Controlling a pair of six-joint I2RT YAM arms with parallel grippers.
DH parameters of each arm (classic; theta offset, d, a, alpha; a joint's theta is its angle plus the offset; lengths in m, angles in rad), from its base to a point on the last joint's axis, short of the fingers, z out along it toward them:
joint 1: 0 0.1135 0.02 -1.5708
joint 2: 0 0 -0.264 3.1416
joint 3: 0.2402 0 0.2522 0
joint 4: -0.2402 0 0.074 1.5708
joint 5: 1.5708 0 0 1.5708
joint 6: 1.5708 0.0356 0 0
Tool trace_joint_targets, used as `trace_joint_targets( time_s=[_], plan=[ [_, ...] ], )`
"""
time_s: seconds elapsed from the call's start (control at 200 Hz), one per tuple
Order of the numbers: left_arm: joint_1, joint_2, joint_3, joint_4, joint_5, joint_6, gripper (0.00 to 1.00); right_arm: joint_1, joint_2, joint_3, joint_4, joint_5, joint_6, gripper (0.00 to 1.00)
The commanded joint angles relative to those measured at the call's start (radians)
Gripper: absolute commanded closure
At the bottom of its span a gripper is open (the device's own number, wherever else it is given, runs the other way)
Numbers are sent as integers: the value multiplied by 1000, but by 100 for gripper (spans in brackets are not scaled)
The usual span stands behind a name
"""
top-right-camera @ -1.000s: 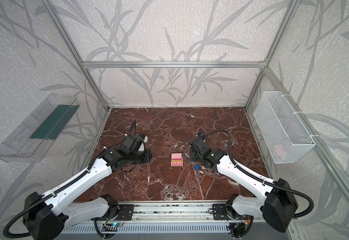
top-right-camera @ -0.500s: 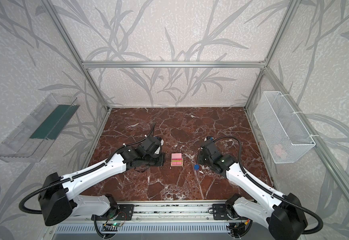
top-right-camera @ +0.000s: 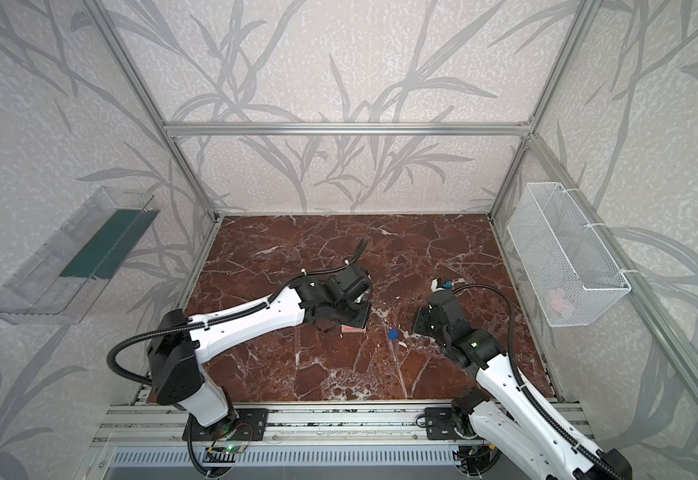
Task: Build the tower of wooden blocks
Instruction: 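Move the left gripper over the blue cylinder while the right arm draws back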
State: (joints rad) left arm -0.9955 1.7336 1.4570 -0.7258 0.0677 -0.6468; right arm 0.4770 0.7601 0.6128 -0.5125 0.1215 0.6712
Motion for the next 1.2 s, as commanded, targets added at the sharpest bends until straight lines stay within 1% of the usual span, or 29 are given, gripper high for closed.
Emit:
trace_joint_targets(
  time_s=[0.0,0.14,0.21,0.3,0.455,0.59,0.72,0.925,1.195],
  plan=[
    [-25,81,116,-117,-39,41,90,-10,-66,-10,-87,81,2,83],
    [-53,185,247,-184,-65,64,86,-11,-175,-11,-150,153,14,80],
    [-63,223,289,-198,-67,71,82,-11,-228,-18,-172,175,25,79],
    [-74,271,332,-215,-66,79,76,-12,-289,-29,-192,192,40,73],
    [-94,357,412,-255,-77,87,65,-12,-359,-42,-215,216,59,69],
    [-110,426,481,-292,-99,93,58,-13,-395,-37,-231,225,58,62],
    [-116,479,524,-316,-105,93,53,-12,-418,-18,-267,239,58,62],
    [-119,525,535,-312,-98,84,43,-12,-485,-25,-295,252,65,62],
    [-121,579,567,-313,-103,79,42,-13,-512,-27,-314,255,67,62]
  ],
)
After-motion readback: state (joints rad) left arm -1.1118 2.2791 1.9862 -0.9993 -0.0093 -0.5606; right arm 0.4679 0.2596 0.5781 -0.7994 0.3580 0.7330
